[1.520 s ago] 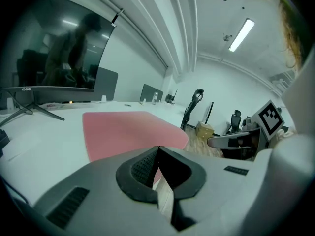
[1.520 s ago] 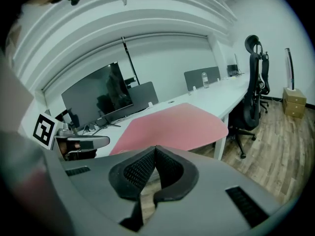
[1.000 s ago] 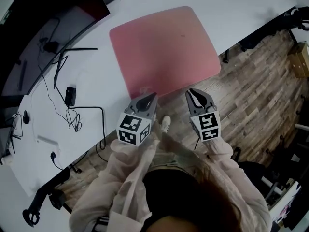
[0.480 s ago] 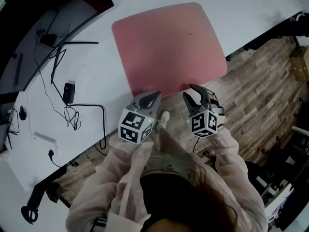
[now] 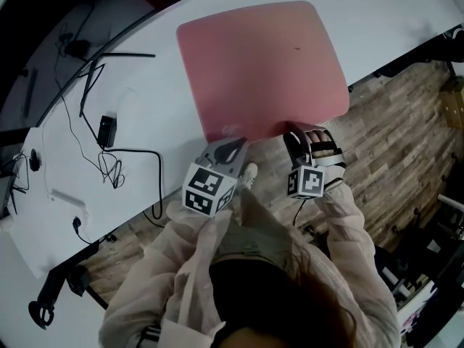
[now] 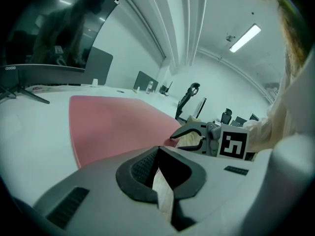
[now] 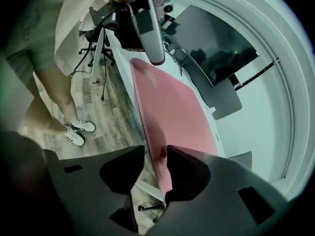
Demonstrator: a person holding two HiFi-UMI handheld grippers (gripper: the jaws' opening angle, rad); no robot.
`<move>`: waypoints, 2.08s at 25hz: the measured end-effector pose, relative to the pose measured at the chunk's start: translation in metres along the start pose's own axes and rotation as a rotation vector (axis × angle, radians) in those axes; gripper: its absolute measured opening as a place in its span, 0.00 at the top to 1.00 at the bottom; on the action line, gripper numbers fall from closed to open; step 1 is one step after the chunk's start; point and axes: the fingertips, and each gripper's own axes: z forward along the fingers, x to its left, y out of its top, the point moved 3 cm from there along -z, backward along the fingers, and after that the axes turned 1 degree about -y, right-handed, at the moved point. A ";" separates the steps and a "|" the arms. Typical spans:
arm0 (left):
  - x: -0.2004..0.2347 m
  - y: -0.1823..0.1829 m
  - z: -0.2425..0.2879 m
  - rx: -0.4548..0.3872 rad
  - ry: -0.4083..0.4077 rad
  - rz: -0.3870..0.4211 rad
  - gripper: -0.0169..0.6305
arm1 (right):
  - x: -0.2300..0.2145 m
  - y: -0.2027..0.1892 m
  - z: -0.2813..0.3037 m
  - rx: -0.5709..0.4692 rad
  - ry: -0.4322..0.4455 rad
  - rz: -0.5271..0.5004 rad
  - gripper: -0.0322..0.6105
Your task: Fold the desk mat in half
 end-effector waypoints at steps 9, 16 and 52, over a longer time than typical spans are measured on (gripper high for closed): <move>-0.001 0.010 -0.005 -0.017 -0.010 0.007 0.94 | -0.005 0.003 -0.005 -0.002 0.056 -0.021 0.86; -0.002 0.020 -0.002 -0.022 -0.029 0.012 0.94 | -0.011 0.004 -0.008 0.009 0.108 -0.013 0.89; 0.078 0.080 -0.043 -0.154 -0.010 -0.028 0.94 | -0.124 0.035 0.010 0.055 0.099 -0.057 0.90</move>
